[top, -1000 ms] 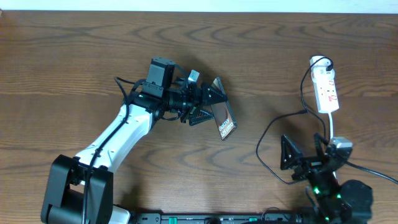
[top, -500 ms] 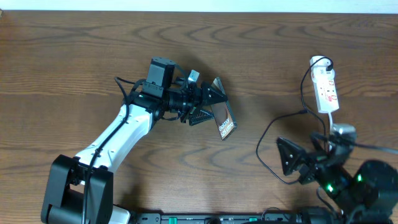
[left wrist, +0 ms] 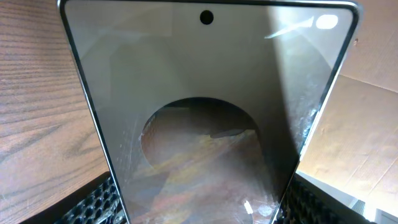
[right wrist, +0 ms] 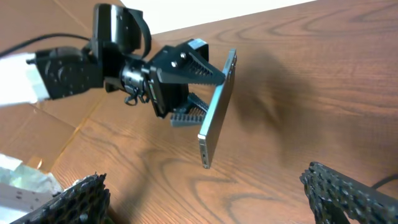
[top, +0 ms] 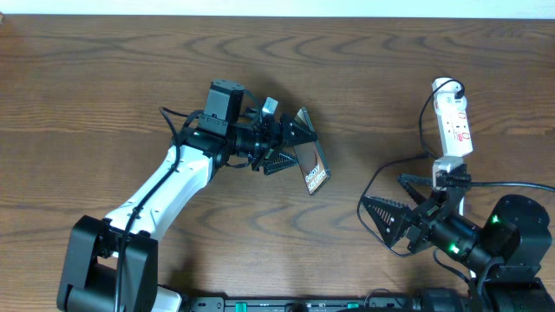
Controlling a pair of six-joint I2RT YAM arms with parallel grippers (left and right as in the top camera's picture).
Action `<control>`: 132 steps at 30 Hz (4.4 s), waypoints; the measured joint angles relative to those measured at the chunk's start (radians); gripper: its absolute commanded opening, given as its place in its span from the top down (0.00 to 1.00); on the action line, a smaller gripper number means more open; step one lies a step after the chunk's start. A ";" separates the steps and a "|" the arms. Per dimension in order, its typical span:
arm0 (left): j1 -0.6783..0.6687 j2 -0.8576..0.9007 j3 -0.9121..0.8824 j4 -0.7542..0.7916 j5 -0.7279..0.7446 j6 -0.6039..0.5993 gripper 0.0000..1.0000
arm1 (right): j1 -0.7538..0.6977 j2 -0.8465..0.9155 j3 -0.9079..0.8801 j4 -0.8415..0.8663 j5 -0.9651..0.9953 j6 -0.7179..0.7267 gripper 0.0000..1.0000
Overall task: Plug charger to phone and switch on socket
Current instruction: 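Swing the right gripper from the power strip toward the held phone, then close the right gripper on the phone's edge beside the left gripper, then open the left gripper and pull the phone rightward with the right gripper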
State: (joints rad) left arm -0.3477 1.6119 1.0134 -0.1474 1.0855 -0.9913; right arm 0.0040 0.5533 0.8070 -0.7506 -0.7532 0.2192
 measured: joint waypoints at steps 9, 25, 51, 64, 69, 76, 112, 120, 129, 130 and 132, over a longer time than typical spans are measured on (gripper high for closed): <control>0.000 0.000 0.000 0.000 0.000 0.000 0.44 | 0.000 0.002 -0.134 0.117 -0.003 -0.041 0.01; 0.000 0.000 0.000 0.000 0.000 0.000 0.44 | 0.289 0.044 -0.148 0.283 0.182 0.063 0.01; 0.000 0.000 0.000 0.000 0.000 -0.004 0.44 | 0.712 0.476 -0.148 0.636 0.796 0.116 0.27; 0.000 0.000 0.000 0.000 0.000 -0.004 0.44 | 0.731 0.511 -0.148 0.662 0.815 0.145 0.68; 0.000 0.000 0.000 0.000 0.001 -0.004 0.44 | 0.731 0.511 -0.148 0.660 0.834 0.148 0.81; 0.007 -0.004 0.000 0.001 0.007 -0.003 0.44 | 0.730 0.511 -0.149 0.657 0.861 0.161 0.90; 0.005 -0.017 0.001 0.024 0.026 0.042 0.04 | 0.713 0.318 -0.162 0.476 1.065 0.348 0.99; 0.005 -0.017 0.001 0.028 0.005 0.237 0.03 | 0.713 0.244 -0.161 0.342 1.064 0.348 0.99; 0.005 -0.017 0.002 -0.043 -0.254 0.369 0.03 | 0.713 -0.035 -0.042 0.055 1.025 0.435 0.99; 0.005 -0.017 0.002 -0.060 -0.293 0.378 0.03 | 0.713 -0.063 -0.034 0.032 1.015 0.468 0.99; 0.006 -0.017 0.002 -0.081 -0.363 0.392 0.03 | 0.713 -0.111 -0.025 -0.017 0.996 0.537 0.99</control>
State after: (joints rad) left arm -0.3420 1.5951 1.0153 -0.2287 0.7223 -0.5995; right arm 0.7166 0.4419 0.7822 -0.7677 0.2424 0.7559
